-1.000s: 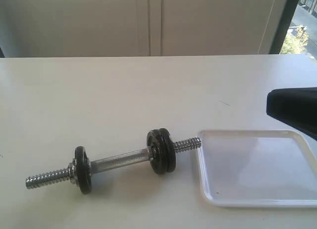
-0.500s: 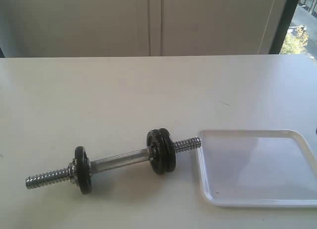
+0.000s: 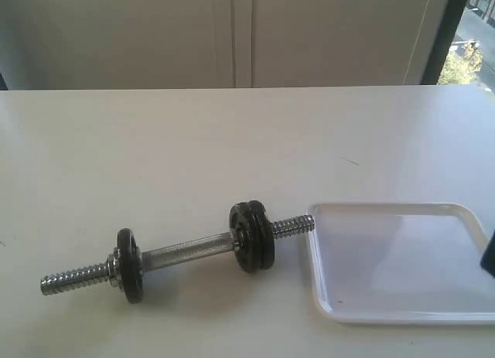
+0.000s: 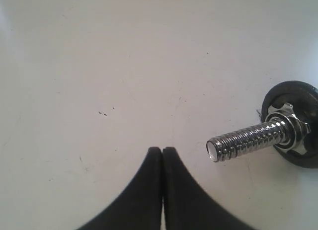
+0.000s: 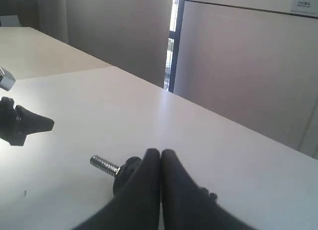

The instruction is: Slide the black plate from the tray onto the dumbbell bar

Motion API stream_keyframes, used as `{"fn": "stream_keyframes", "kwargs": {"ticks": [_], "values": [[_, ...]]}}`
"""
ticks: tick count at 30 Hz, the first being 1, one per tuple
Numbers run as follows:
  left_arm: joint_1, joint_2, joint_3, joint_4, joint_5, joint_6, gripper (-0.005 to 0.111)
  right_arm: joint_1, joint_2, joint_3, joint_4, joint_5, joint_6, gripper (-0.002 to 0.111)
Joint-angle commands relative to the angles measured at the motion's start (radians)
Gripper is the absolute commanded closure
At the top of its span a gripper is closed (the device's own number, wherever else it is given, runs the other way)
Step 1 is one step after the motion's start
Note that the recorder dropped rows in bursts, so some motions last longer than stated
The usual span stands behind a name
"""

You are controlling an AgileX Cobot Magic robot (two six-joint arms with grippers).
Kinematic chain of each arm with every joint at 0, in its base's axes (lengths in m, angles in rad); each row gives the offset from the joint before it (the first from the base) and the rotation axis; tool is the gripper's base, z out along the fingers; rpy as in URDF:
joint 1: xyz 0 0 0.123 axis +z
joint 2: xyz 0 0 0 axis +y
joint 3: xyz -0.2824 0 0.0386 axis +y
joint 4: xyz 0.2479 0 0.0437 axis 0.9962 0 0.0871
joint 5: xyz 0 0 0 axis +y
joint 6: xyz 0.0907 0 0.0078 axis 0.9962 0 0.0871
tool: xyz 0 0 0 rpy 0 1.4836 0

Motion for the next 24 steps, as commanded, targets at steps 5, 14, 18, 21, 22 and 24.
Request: {"fn": "stream_keyframes", "kwargs": {"ticks": [5, 14, 18, 21, 22, 24], "values": [[0.015, -0.004, 0.004, -0.011, -0.003, -0.010, 0.107, 0.000, -0.100, 0.146, 0.006, -0.003, 0.004, 0.108], [0.073, -0.004, 0.004, -0.005, 0.001, -0.010, 0.107, 0.000, -0.147, 0.294, 0.004, -0.003, 0.004, 0.108], [0.072, -0.004, 0.004, -0.003, 0.001, -0.010, 0.107, 0.000, -0.147, 0.320, -0.015, -0.002, 0.004, 0.108], [0.072, -0.004, 0.004, -0.002, 0.001, -0.010, 0.107, 0.000, -0.147, 0.320, -0.017, -0.002, 0.004, 0.108], [0.072, -0.004, 0.004, -0.002, 0.001, -0.010, 0.107, 0.000, -0.147, 0.320, -0.017, -0.002, 0.004, 0.108], [0.072, -0.004, 0.004, -0.002, 0.001, -0.010, 0.107, 0.000, -0.147, 0.326, -0.017, -0.002, 0.004, 0.108]]}}
